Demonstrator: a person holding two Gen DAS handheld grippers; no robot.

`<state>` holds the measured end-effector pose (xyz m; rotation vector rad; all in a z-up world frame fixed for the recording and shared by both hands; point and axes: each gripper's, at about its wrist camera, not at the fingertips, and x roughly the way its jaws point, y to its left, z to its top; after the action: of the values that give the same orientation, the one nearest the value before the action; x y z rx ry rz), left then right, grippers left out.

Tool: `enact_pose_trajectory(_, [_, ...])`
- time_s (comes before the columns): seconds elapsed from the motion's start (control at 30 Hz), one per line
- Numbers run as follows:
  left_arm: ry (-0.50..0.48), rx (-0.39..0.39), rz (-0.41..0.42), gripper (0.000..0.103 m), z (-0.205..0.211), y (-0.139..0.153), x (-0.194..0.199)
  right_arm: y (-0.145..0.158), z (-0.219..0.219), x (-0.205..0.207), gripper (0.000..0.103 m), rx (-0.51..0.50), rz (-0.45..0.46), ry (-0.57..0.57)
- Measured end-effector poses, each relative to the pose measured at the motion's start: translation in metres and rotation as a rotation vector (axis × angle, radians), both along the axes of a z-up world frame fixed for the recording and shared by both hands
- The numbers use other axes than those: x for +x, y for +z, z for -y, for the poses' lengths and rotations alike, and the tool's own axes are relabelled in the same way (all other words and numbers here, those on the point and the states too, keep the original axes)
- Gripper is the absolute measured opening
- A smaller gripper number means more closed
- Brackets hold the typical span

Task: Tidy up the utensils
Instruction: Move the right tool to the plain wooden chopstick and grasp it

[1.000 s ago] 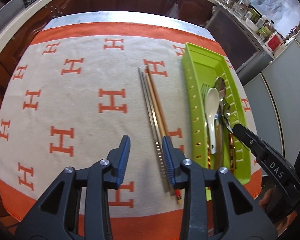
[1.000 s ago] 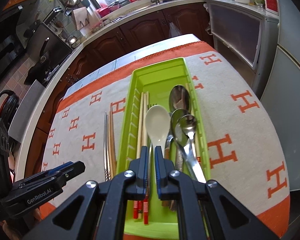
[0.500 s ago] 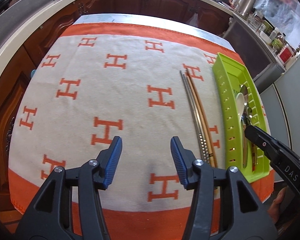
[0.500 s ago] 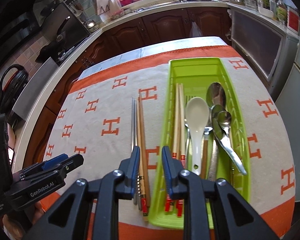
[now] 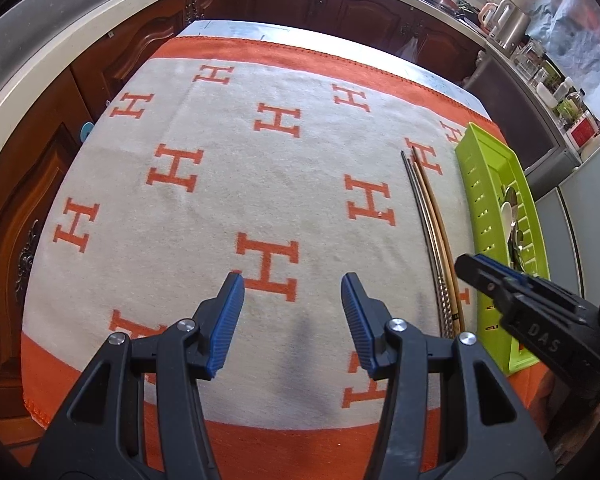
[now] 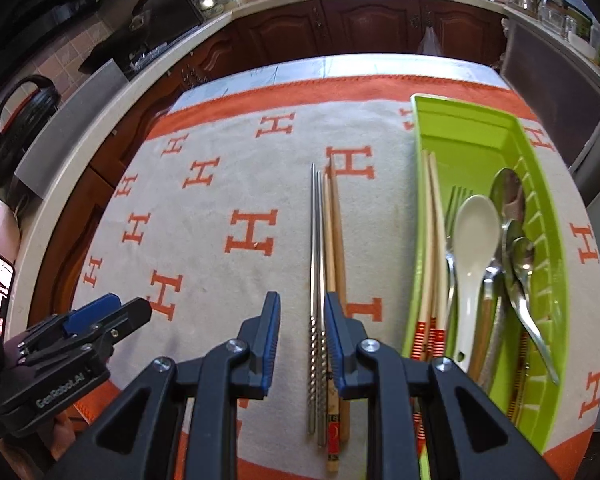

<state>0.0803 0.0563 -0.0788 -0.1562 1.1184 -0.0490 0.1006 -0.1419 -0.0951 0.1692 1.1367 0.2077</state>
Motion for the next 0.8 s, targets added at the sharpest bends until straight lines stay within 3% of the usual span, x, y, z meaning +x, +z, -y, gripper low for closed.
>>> enact_pose_trajectory(0.23, [0.003,-0.019,-0.02,0.047,-0.007,-0.009,0.005,-0.019,-0.017,0.009,0.022,-0.079,-0.069,0.022])
enact_pose_trajectory(0.4, [0.008,-0.036,-0.03,0.047,-0.011,-0.013,0.007,-0.022,-0.027,0.014,0.022,-0.132,-0.068,0.031])
enact_pose_trajectory(0.57, [0.01,-0.051,-0.042,0.047,-0.013,-0.018,0.009,-0.022,-0.033,0.016,0.023,-0.114,-0.061,0.06])
enact_pose_trajectory(0.63, [0.012,-0.054,-0.042,0.047,-0.014,-0.019,0.01,-0.029,-0.035,0.019,0.023,-0.056,-0.106,0.081])
enact_pose_trajectory(0.8, [0.017,-0.061,-0.044,0.047,-0.016,-0.02,0.01,-0.025,-0.037,0.014,0.022,-0.065,-0.063,0.083])
